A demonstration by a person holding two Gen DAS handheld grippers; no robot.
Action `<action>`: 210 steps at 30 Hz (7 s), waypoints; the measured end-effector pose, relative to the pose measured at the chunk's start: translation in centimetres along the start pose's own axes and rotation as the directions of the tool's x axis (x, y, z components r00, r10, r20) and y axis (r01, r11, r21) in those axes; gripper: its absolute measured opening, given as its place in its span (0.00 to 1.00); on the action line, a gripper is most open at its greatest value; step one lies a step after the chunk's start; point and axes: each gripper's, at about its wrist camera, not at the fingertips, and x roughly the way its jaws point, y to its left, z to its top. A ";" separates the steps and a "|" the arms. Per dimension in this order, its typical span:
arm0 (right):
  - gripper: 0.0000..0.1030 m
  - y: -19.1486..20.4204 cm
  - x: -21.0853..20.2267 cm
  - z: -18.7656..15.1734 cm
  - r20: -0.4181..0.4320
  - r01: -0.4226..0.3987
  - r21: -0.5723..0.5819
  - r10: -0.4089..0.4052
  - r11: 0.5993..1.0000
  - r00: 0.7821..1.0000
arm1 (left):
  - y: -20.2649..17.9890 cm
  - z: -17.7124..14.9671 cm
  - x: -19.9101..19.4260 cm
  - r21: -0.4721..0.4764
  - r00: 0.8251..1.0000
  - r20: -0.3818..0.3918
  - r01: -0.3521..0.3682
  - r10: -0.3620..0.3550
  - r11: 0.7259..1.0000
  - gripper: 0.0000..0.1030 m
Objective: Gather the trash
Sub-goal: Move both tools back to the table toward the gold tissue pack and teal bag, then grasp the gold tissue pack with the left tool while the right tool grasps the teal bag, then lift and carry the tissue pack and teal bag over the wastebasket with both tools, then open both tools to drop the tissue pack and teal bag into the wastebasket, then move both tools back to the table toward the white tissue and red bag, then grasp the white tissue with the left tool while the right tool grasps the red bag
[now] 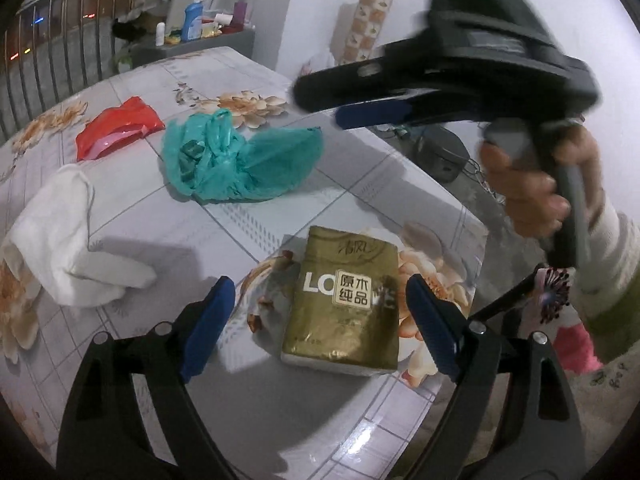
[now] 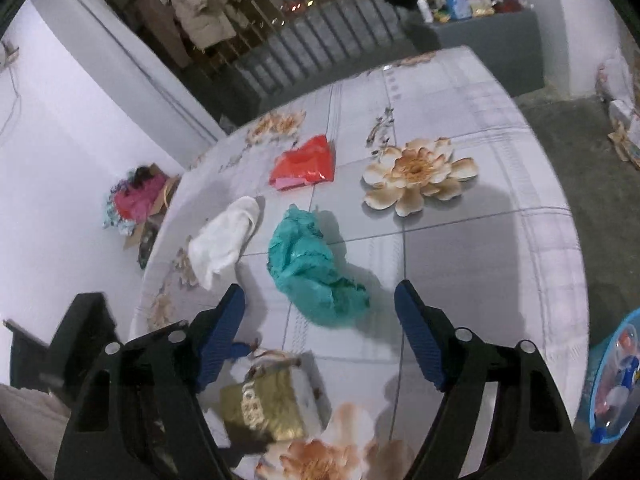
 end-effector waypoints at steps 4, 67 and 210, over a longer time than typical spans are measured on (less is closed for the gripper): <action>0.53 -0.7 2.5 0.4 -0.069 -0.024 0.017 0.025 1.000 0.997 | 1.3 -0.7 -0.7 -0.065 1.000 0.024 0.012 -0.010 0.998 0.80; 0.66 -1.2 -5.3 -8.5 -0.048 0.227 0.029 -0.226 0.973 0.973 | 2.7 -1.2 -0.1 -0.171 0.986 -0.033 -0.167 0.163 0.971 0.64; 0.55 3.1 14.7 11.5 -0.008 0.186 -0.043 -0.186 0.982 0.982 | 16.3 0.5 -8.6 -0.559 0.893 0.176 -0.255 0.414 0.789 0.68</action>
